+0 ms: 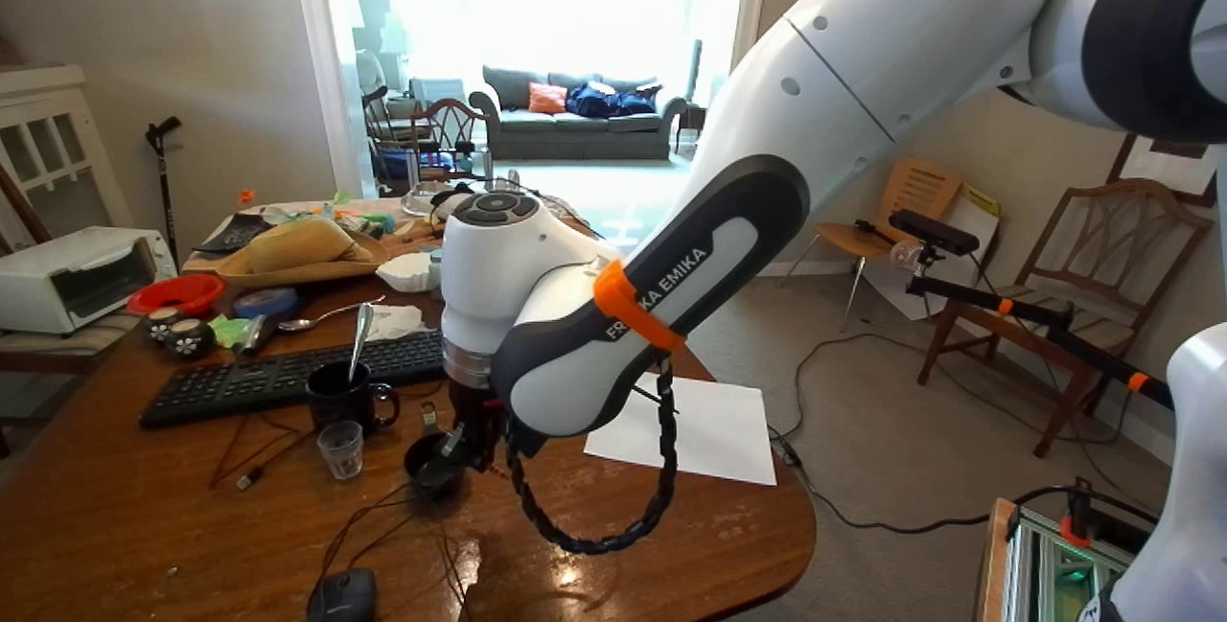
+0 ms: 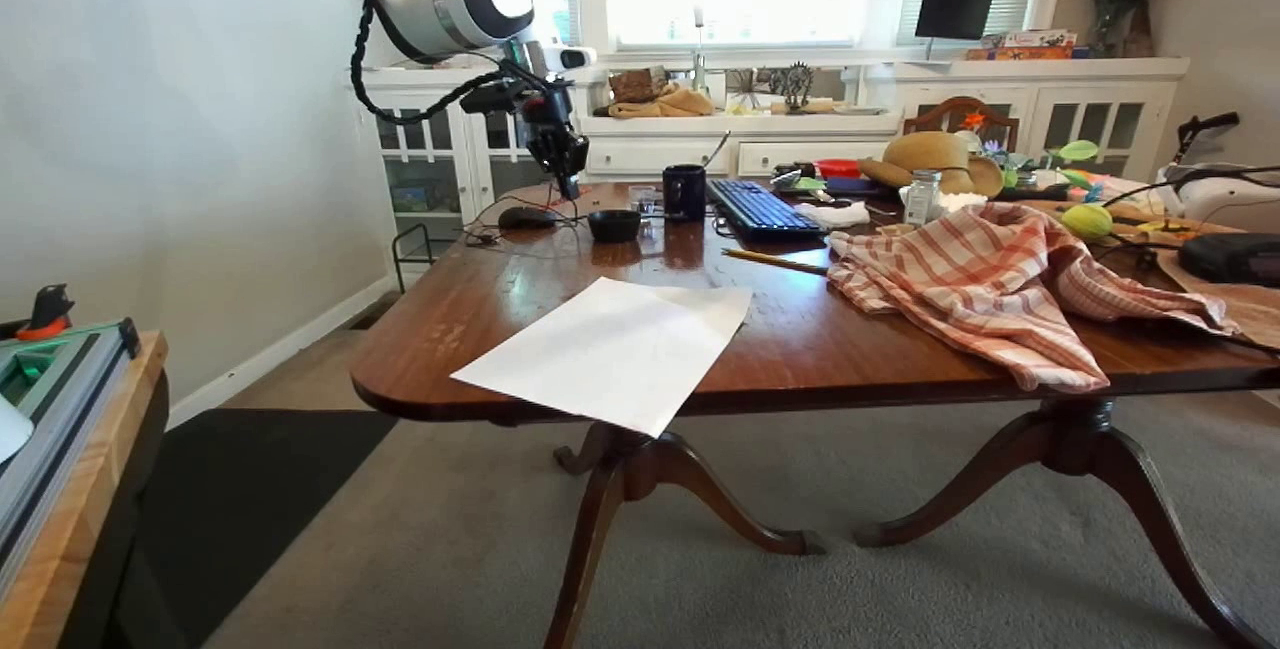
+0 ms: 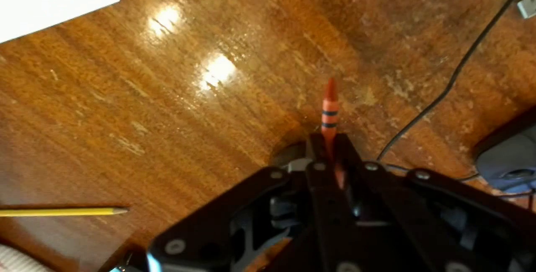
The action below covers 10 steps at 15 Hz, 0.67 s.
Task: Put the crayon inside the measuring cup then put it on top of the white napkin.
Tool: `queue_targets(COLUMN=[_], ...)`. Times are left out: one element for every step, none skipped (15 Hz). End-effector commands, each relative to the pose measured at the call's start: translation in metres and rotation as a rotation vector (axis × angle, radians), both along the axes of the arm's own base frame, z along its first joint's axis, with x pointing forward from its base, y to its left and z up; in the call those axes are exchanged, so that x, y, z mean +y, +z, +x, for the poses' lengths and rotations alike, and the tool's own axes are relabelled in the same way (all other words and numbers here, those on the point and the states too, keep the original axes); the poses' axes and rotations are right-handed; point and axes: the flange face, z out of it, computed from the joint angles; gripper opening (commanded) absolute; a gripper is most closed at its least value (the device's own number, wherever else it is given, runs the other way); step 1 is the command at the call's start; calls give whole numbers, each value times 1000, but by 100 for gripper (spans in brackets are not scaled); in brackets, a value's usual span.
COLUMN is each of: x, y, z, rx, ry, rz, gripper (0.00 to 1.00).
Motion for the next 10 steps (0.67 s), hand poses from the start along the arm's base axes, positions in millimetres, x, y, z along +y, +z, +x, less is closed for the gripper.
queue_targets(x=[-6,-7,-6,-6,-5,-3,-2,-1,0,1], y=[-2,-2,-3,-3,-5,-6,-10,-12,-15,-18], z=[18,22,26,28,31,33,35,38,40,42], rx=[-20,-31,-48,-56,-70,-80,-95,-114,-143,-169], ry=[-47,-57,-67,-79,-91,-96,-109,-118,-134,-140], rz=[-15,-13,-6,-1,6,15,26,36,52,64], gripper=[2,2,2,2,2,2,2,2,2,2])
